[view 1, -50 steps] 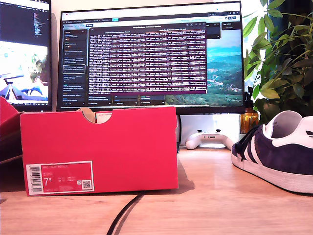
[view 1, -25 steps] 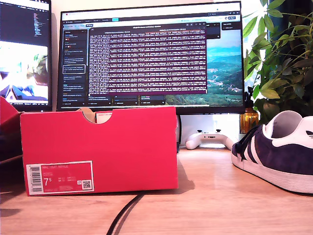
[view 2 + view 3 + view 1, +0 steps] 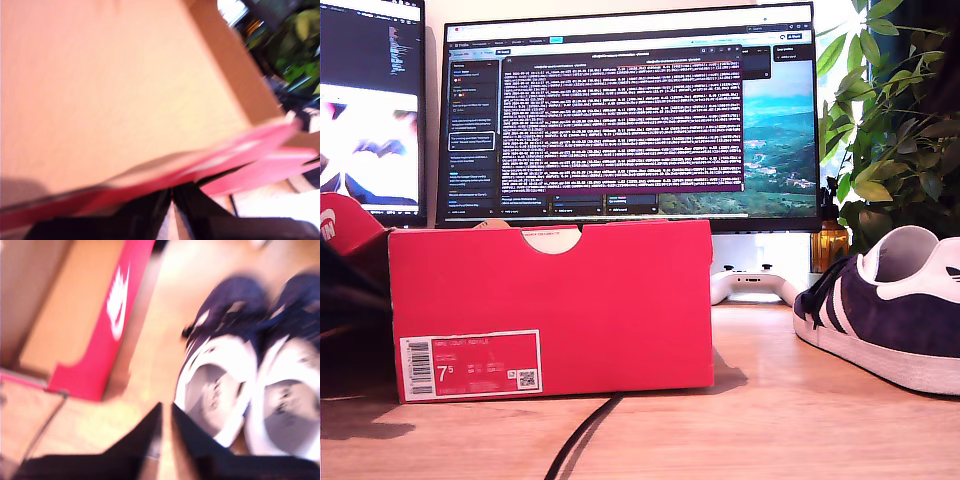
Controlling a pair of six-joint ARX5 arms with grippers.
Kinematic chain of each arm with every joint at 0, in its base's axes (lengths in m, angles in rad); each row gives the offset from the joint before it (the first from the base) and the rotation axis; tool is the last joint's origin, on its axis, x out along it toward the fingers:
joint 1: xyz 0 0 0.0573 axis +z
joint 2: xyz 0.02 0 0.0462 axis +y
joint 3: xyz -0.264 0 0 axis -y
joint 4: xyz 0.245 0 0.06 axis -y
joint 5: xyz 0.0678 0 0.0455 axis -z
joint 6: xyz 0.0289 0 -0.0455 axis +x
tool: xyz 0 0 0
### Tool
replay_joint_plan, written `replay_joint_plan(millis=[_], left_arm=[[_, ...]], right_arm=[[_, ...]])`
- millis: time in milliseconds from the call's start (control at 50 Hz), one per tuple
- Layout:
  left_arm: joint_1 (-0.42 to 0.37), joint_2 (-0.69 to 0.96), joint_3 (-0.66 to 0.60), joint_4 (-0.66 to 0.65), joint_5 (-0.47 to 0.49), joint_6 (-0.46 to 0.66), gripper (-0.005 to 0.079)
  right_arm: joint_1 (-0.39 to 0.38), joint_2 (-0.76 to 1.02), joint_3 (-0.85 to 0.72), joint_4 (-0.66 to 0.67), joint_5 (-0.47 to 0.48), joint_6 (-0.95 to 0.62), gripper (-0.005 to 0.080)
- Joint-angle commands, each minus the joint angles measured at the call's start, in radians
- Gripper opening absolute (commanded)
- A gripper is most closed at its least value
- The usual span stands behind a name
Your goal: Pack the blue shoes by picking the first shoe and placing it inside the red shoebox, left side, then picking and rotating the second shoe and placing it in the shoebox
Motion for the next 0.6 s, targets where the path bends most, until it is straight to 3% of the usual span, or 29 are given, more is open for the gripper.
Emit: replay_joint_plan(millis=[0,140,460,580], left_arm=[[-0.006,0.004,-0.019,0.013,0.001,-0.002,-0.0021],[-0.006,0.004,-0.019,0.019,-0.003,-0.002,-0.0021],[-0.006,0.004,-0.019,0.020,-0.018,0.006,-0.0021],[-0.006,0.004,-0.019,0.020,-0.024,0.006,-0.0021]], right_arm=[[0.019,0.048,0.016,0.002,0.022,0.002,0.0290],[0.049,0.150,0.043,0.003,0.050,-0.003,0.0392],[0.068,0.348,0.131,-0.013,0.106,-0.001,0.0437],[0.068,0.409,0.132,-0.081,0.141,0.005,0.0527]])
